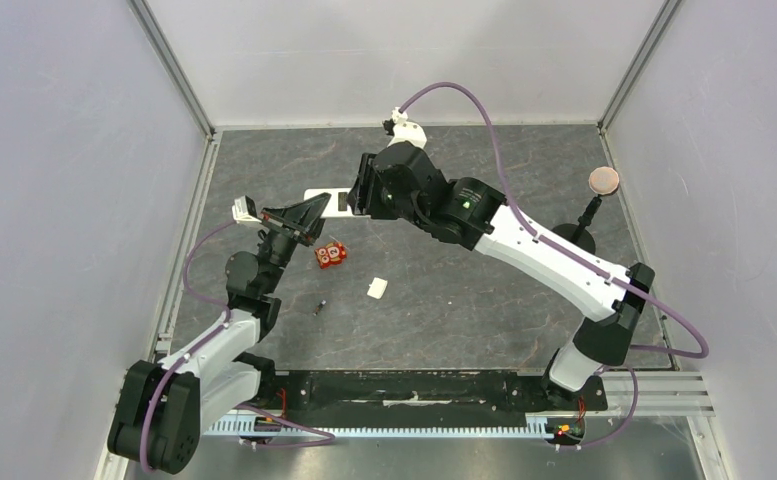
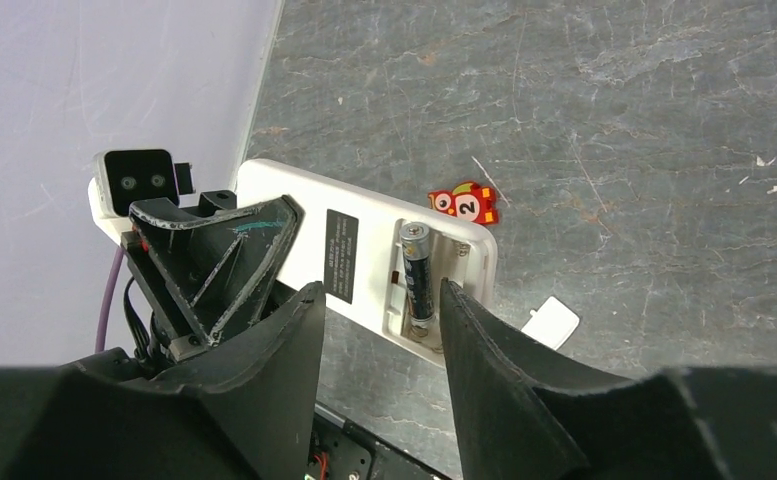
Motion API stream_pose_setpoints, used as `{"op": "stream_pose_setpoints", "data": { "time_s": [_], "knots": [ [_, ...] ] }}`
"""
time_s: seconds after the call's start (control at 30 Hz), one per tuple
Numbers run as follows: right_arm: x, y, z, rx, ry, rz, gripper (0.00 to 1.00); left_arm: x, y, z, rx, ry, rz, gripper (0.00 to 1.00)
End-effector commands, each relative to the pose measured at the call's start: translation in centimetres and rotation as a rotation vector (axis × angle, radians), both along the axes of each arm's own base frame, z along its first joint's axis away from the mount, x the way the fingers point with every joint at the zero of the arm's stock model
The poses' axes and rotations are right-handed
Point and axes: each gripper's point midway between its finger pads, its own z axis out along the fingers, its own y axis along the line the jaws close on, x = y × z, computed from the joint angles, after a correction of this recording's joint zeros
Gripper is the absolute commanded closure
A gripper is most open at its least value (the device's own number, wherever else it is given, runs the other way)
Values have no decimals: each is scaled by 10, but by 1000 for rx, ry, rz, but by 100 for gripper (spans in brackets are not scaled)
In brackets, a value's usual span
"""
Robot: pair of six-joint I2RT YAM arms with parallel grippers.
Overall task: Load the batteries into the remote control
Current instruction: Load the battery into the remote control.
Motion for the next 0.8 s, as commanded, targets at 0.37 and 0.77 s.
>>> {"op": "stream_pose_setpoints", "data": {
  "time_s": [0.37, 0.77],
  "knots": [
    [19, -48, 68, -11, -231, -70, 12, -11, 6, 30, -86, -58, -12, 98],
    [26, -43, 54, 575, 176, -52, 9, -19, 10, 42, -113, -147, -1, 98]
  ]
}}
